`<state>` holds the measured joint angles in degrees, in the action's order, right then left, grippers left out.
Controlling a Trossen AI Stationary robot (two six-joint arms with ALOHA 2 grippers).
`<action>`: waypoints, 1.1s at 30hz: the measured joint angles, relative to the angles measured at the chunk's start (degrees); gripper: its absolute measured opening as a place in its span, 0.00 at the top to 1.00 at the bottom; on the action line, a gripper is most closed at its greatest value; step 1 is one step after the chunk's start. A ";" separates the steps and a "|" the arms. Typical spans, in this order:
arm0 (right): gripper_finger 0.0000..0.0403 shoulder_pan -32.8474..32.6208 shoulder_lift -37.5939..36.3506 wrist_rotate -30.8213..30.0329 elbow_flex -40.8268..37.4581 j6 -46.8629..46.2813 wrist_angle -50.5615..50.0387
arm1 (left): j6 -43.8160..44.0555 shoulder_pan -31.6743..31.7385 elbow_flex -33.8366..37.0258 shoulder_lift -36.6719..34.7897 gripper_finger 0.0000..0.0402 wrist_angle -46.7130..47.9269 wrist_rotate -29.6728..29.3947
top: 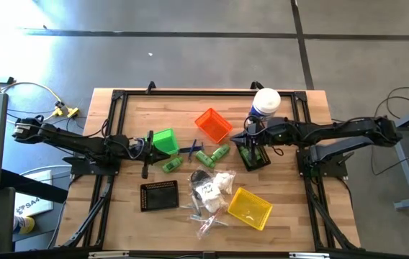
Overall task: Pick & Place Travel size toiletries
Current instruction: Put the white cotton pack into the orange bin
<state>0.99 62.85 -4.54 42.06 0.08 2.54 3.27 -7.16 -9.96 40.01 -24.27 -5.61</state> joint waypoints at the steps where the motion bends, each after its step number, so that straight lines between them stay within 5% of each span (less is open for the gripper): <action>1: 0.99 -0.42 0.00 -0.44 0.00 0.02 0.22 | 0.00 0.01 0.00 0.00 1.00 0.00 0.00; 21: 0.99 -9.56 0.01 -10.01 0.15 1.46 5.06 | 0.02 0.02 -0.04 0.00 1.00 0.00 0.02; 33: 0.99 -10.49 9.31 -10.13 14.68 1.33 -9.39 | 0.02 0.02 -0.04 0.00 1.00 0.02 0.02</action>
<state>-9.50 72.16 -14.67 56.74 1.41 -6.84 3.29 -7.14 -10.00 40.01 -24.25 -5.58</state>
